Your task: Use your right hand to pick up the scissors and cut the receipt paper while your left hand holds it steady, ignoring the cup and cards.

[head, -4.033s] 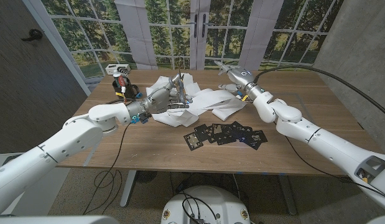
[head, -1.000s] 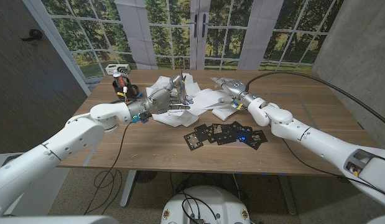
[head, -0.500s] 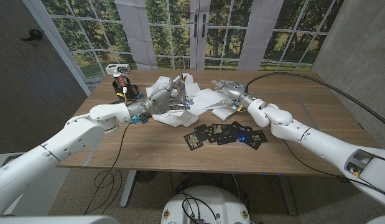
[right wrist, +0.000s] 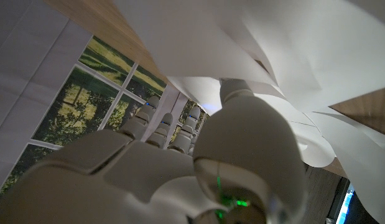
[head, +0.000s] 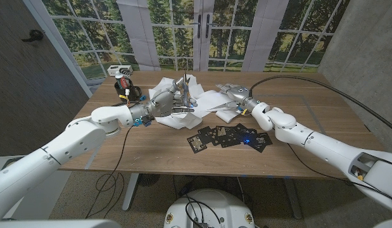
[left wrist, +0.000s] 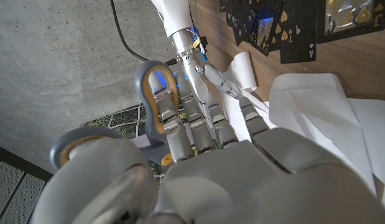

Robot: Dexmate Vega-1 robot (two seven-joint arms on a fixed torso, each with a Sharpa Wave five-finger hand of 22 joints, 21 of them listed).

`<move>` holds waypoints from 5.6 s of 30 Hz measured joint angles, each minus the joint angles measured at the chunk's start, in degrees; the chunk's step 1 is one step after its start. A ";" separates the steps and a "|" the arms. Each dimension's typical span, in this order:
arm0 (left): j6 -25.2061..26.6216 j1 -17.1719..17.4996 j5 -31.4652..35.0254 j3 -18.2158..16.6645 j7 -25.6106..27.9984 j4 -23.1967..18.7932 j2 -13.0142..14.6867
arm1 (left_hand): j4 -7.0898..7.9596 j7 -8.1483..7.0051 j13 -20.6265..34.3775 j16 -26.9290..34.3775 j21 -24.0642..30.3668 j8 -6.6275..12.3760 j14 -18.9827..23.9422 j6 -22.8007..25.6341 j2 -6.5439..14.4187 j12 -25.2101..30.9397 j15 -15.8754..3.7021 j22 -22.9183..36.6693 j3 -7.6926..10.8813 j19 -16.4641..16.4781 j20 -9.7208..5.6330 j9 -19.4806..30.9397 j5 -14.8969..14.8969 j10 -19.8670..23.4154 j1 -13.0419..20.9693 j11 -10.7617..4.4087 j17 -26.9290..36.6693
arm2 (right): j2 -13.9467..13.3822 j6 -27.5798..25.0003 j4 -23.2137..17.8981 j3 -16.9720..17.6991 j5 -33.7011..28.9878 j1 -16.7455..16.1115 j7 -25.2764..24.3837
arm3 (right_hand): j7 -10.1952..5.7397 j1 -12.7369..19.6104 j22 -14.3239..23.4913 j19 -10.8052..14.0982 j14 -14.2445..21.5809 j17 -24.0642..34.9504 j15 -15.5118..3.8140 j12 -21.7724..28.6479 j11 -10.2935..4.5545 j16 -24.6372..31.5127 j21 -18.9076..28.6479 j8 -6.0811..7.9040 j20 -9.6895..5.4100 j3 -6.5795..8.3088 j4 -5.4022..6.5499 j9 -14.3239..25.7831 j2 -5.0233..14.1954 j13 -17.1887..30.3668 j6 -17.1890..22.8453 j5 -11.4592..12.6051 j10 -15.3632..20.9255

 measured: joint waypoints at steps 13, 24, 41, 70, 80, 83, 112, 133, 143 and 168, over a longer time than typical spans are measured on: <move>-0.17 0.27 -0.17 0.00 -0.16 -0.13 0.01 | 0.24 0.01 -0.10 0.00 0.00 0.01 0.00 0.00 0.27 0.18 0.00 0.00 -0.25 0.00 0.00 0.00 0.00 0.01 0.19 -0.01 0.00 | 0.46 -0.27 1.38 -0.32 0.55 0.02 -2.20 | -1.31 2.70 0.06 1.61 2.69 -0.26 -0.01 1.66 -0.41 2.47 0.44 1.07 -1.60 3.33 1.49 0.00 3.66 1.34 2.38 1.00 5.97; -0.26 0.26 -0.21 0.00 -0.50 -0.05 0.00 | 0.24 0.31 -0.10 0.00 0.00 0.06 0.00 0.11 0.60 0.40 0.00 0.00 -0.24 0.00 0.00 -0.01 0.00 0.00 -0.15 0.00 0.15 | 0.74 0.80 2.54 -0.32 1.62 -0.23 -5.15 | -2.84 2.26 0.19 1.84 5.24 3.66 -0.04 3.57 -0.54 6.61 1.14 2.07 -2.06 11.70 9.19 0.00 4.41 3.45 7.68 0.65 12.09; -0.40 0.35 -0.40 0.02 -0.72 0.07 0.05 | 0.24 0.33 -0.06 0.00 0.00 0.19 0.31 0.09 0.60 0.47 -0.31 0.00 -0.24 0.00 0.00 -0.01 0.37 0.05 -0.15 -0.05 0.14 | 1.15 2.97 3.83 0.41 3.89 -1.05 -11.42 | -2.00 1.55 0.31 5.56 12.18 4.24 -0.23 4.43 -0.42 9.79 2.68 2.94 -1.98 15.08 11.19 0.01 4.43 3.39 15.19 0.22 20.18; -1.13 -0.26 0.43 0.80 -0.11 0.53 -1.39 | 0.47 0.34 -0.36 0.00 -0.40 0.02 0.30 0.08 0.90 0.60 -0.31 0.00 -0.01 0.00 0.00 -0.01 0.36 0.02 -0.45 -0.02 0.13 | 1.08 0.21 -4.17 8.30 11.84 -8.06 -18.90 | -3.11 -0.20 0.27 7.93 18.87 0.38 -0.62 5.10 0.76 9.81 3.54 4.94 -0.12 16.39 6.50 -0.06 2.33 1.89 29.04 5.02 29.87; -1.40 -0.02 0.59 0.88 0.34 0.44 -1.62 | 0.47 0.34 -0.33 -0.40 -0.40 0.06 0.30 0.08 1.20 0.83 -0.30 0.00 -0.01 0.00 0.00 -0.01 0.36 0.01 -0.15 0.00 0.13 | 0.36 -1.13 -6.41 9.21 11.36 -9.27 -19.46 | -4.46 -1.81 0.27 7.63 19.90 0.29 -0.42 7.79 1.97 9.37 3.26 9.53 0.18 17.57 4.56 0.41 3.36 5.87 50.48 8.92 31.93; -1.51 0.25 0.59 0.87 0.46 0.28 -1.57 | 0.47 0.34 -0.32 -0.40 -0.40 0.07 0.30 0.08 1.21 0.82 -0.30 0.00 -0.01 0.00 0.00 -0.01 0.35 0.00 -0.15 0.00 0.13 | 0.29 -1.35 -6.87 9.34 11.13 -9.49 -19.54 | -4.48 -2.01 0.27 7.87 21.04 0.76 -0.50 9.45 2.44 9.37 3.26 8.69 0.41 17.97 4.22 0.41 3.32 7.60 51.21 9.89 32.42; -2.36 1.77 0.11 0.20 0.75 -0.25 -1.17 | 0.47 0.39 -0.56 -0.40 -0.40 0.00 0.30 0.03 1.21 1.07 -0.30 0.00 -0.01 0.00 0.00 -0.02 0.34 -0.06 -0.15 0.07 0.12 | 1.80 -7.44 -10.51 10.66 10.64 -11.24 -20.12 | -0.27 -7.50 4.91 32.63 54.38 16.06 -6.44 34.94 0.39 14.53 24.28 0.65 -4.54 21.03 4.74 11.01 2.93 42.52 53.73 27.82 25.01; -2.47 1.82 -0.06 0.14 0.59 0.04 -1.34 | 0.58 0.39 -0.60 -0.40 -0.40 0.06 0.30 0.03 1.73 1.46 -0.30 0.00 0.11 0.00 0.00 0.00 0.34 0.02 -0.23 -0.02 0.12 | 1.96 -10.16 -13.52 13.22 16.94 -12.35 -16.81 | -0.18 -7.95 6.79 26.44 53.29 20.24 -5.85 34.98 0.91 12.70 29.02 -0.49 -3.32 19.20 2.66 11.01 3.11 36.54 50.95 17.35 23.83; -2.80 -0.03 0.47 0.94 -0.72 1.60 -2.14 | 0.65 0.38 -0.58 -0.61 -0.40 0.12 0.30 0.03 1.73 1.45 -0.30 0.00 0.18 0.00 0.00 0.00 0.34 0.01 -0.23 0.00 0.12 | 1.96 -8.68 -13.64 15.35 22.12 -11.88 -14.63 | -0.27 -7.78 7.05 24.20 52.21 20.59 -5.67 34.77 0.91 11.62 29.78 -0.49 -3.11 19.66 3.12 11.01 3.55 36.20 50.87 14.40 23.41; -2.19 -6.69 2.66 4.60 -5.72 5.85 -5.03 | 0.65 0.39 -0.89 -0.61 -0.40 0.01 0.61 0.02 1.97 1.72 0.00 0.00 0.18 0.00 0.00 -0.16 0.34 0.06 0.00 -0.06 0.12 | 2.92 14.79 2.20 18.27 39.88 -4.33 -5.11 | -3.68 -7.77 6.63 13.87 45.73 23.22 -3.79 33.46 0.21 6.88 33.10 -0.49 -2.40 22.79 6.25 12.05 3.54 34.90 48.30 1.43 19.61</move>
